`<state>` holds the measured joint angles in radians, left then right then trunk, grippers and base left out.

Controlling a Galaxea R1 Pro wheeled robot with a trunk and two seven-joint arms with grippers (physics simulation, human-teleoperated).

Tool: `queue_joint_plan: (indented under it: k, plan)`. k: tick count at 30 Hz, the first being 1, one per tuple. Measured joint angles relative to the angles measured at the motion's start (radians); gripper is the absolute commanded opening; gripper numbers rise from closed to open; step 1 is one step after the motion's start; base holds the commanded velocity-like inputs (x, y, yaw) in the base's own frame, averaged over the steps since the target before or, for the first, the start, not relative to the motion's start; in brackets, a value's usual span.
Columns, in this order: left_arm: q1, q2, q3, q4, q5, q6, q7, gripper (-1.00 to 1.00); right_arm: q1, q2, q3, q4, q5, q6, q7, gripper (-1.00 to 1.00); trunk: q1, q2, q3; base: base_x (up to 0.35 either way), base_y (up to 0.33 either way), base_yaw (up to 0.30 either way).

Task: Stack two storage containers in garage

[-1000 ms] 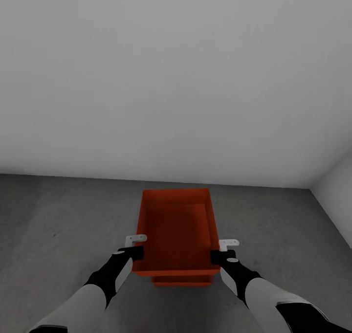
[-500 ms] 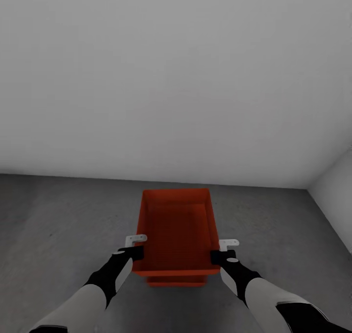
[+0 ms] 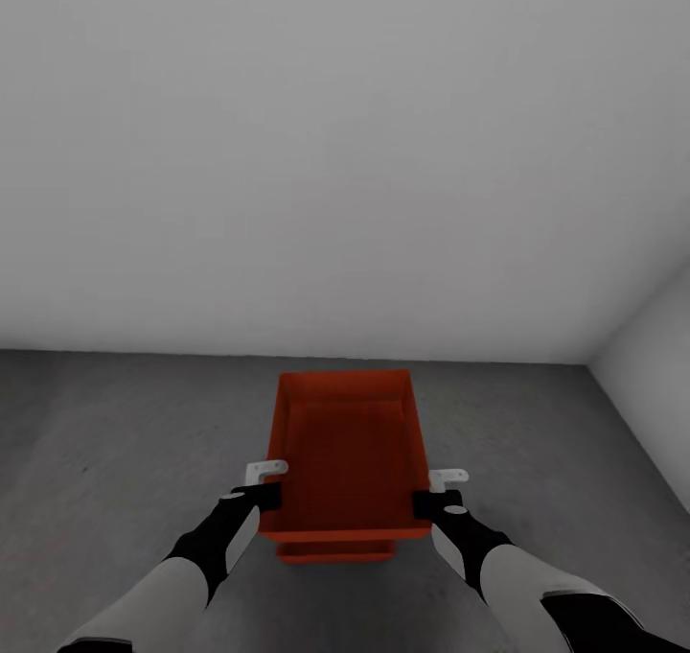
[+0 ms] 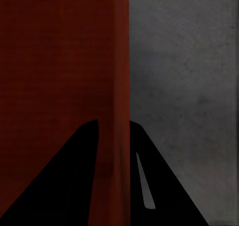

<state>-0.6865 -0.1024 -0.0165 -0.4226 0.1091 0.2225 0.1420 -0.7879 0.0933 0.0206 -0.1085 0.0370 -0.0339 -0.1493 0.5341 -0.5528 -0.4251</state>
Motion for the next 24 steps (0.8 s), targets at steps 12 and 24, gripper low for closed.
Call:
queue_joint_plan:
  k: [12,24]
  plan:
    - [0.0,0.0,0.001,-0.001,-0.002,0.0,-0.001,-1.0,0.0,0.0,0.001,0.001,-0.002,-0.003,-0.001,-1.0,0.0,0.0,0.0,0.0,0.002,-0.009]
    - [0.0,0.0,0.0,-0.001,-0.002,0.0,-0.001,-1.0,0.0,0.0,0.001,0.002,-0.003,-0.004,-0.001,-1.0,0.0,0.0,0.0,0.0,0.035,0.0]
